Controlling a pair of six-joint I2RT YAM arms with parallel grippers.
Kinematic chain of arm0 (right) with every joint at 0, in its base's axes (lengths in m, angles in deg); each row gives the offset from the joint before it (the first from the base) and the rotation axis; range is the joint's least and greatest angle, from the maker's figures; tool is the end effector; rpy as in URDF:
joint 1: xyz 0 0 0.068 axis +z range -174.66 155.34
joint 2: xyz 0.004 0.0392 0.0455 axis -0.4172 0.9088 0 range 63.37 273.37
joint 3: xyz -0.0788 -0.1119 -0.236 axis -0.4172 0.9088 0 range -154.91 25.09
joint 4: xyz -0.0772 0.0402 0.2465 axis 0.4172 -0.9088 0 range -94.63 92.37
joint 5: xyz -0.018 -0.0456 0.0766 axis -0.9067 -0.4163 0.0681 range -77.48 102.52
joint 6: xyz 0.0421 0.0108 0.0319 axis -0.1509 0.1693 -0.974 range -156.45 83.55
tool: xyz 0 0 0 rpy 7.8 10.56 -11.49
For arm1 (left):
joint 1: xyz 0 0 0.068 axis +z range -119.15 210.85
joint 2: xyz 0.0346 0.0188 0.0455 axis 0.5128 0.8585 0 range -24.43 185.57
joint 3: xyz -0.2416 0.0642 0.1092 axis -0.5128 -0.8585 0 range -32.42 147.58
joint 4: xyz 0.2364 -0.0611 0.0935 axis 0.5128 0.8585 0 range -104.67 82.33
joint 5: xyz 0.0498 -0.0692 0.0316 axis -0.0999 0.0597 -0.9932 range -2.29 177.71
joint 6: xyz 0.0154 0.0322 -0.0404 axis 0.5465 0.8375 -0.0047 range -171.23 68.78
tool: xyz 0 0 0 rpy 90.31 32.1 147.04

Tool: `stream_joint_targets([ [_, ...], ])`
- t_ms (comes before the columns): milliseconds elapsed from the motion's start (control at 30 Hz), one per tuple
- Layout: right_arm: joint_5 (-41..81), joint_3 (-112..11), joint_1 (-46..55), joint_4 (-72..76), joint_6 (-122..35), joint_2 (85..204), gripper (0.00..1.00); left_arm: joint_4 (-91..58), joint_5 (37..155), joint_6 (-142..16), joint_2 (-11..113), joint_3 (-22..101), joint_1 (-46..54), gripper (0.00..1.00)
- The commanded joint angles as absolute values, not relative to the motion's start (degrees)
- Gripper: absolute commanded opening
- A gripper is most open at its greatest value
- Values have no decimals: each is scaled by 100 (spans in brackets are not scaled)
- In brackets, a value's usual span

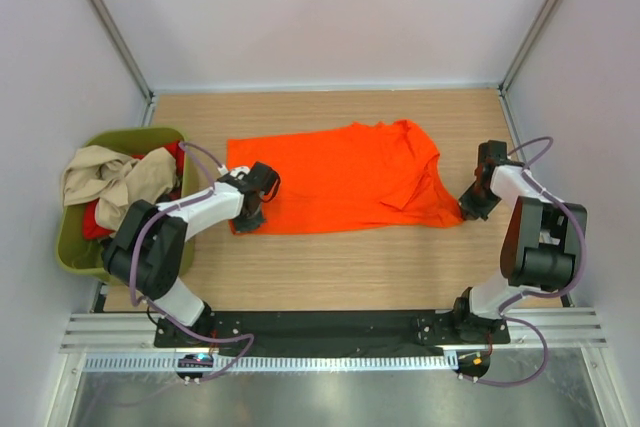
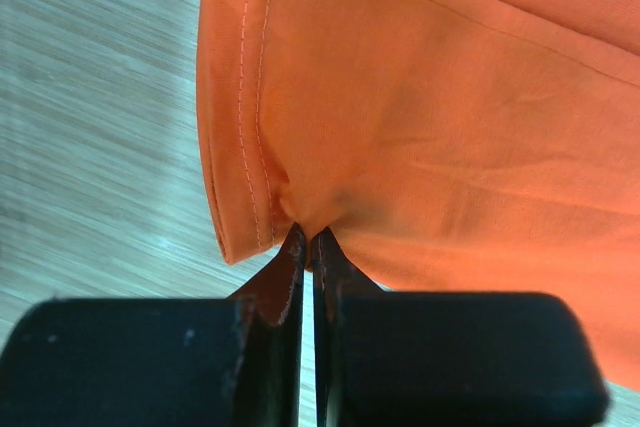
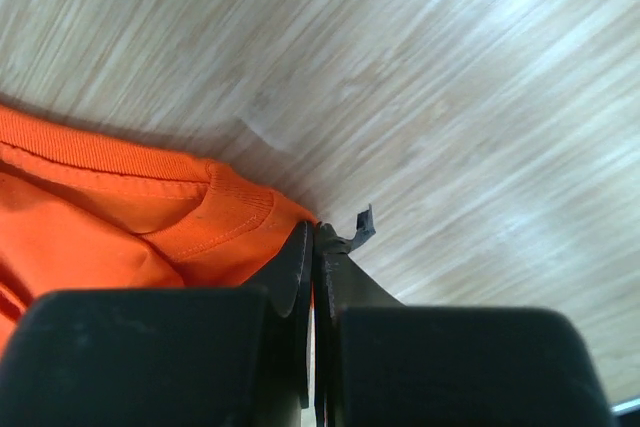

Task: Fold and stack the t-shirts
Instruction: Fold the tshirt

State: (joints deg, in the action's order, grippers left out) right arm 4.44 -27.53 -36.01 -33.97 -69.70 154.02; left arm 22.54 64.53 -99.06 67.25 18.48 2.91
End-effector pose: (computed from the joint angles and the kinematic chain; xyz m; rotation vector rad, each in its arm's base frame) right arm 0.2758 -0.0606 0.1686 1.1052 2.6214 -0.1229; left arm 0.2493 -0.1164 0.1584 -0.5274 2.6672 0.2646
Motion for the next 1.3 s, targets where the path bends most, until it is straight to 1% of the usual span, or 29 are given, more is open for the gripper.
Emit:
stream_joint_targets([
  [0, -163, -3045, -3626, -3946, -6879, 15109, 1, 2558, 6046, -9974, 6918, 1689, 387, 0],
  [200, -198, -2818, -3626, -4087, -6958, 14977, 1, 2672, 6099, -9992, 6865, 1689, 387, 0],
  [300, -399, -2817, -3626, -4219, -7020, 14994, 2, 2847, 6099, -9992, 6751, 1759, 387, 4],
  [333, -453, -2843, -3626, -4272, -7037, 14994, 7, 2865, 6125, -10000, 6716, 1777, 378, 11],
  [400, -628, -3018, -3635, -4526, -7090, 14924, 14, 3023, 6186, -9992, 6540, 1847, 387, 21],
  [433, -716, -3097, -3626, -4727, -7125, 14854, 23, 3076, 6222, -9992, 6453, 1917, 387, 30],
  [467, -786, -3203, -3626, -4816, -7177, 14662, 27, 3120, 6231, -9974, 6374, 1978, 387, 33],
  [500, -839, -3412, -3635, -4913, -7248, 14556, 31, 3242, 6222, -9965, 6173, 2031, 378, 40],
  [533, -831, -3519, -3626, -5079, -7300, 14450, 36, 3296, 6248, -9904, 6075, 2188, 387, 43],
  [600, -499, -3721, -3574, -5090, -7345, 14178, 38, 3410, 6318, -9790, 5821, 2374, 387, 47],
  [667, 29, -3722, -3337, -4906, -7538, 14072, 43, 3437, 6580, -9553, 5679, 2671, 378, 53],
  [700, 117, -3705, -3206, -4870, -7669, 14063, 44, 3393, 6695, -9491, 5565, 2752, 378, 58],
  [733, 179, -3696, -2848, -4817, -7879, 14089, 45, 3367, 6818, -9430, 5486, 2805, 378, 61],
  [800, 136, -3652, -2468, -4773, -8196, 14167, 45, 3218, 7161, -9324, 5380, 2884, 378, 63],
  [833, 197, -3608, -1996, -4651, -8519, 14194, 45, 3148, 7302, -9271, 5267, 2875, 378, 64],
  [967, 469, -3336, -1457, -4343, -9444, 14431, 45, 2928, 7706, -9174, 5020, 2849, 378, 64],
  [1067, 461, -3248, -1245, -4105, -9971, 14633, 44, 2892, 7769, -9174, 4862, 2866, 378, 64],
  [1200, 102, -3213, -885, -4043, -10298, 14879, 44, 2866, 7778, -9183, 4703, 2849, 378, 64],
  [1267, 74, -3168, -858, -3930, -10386, 15055, 44, 2831, 7804, -9201, 4642, 2823, 378, 64],
])
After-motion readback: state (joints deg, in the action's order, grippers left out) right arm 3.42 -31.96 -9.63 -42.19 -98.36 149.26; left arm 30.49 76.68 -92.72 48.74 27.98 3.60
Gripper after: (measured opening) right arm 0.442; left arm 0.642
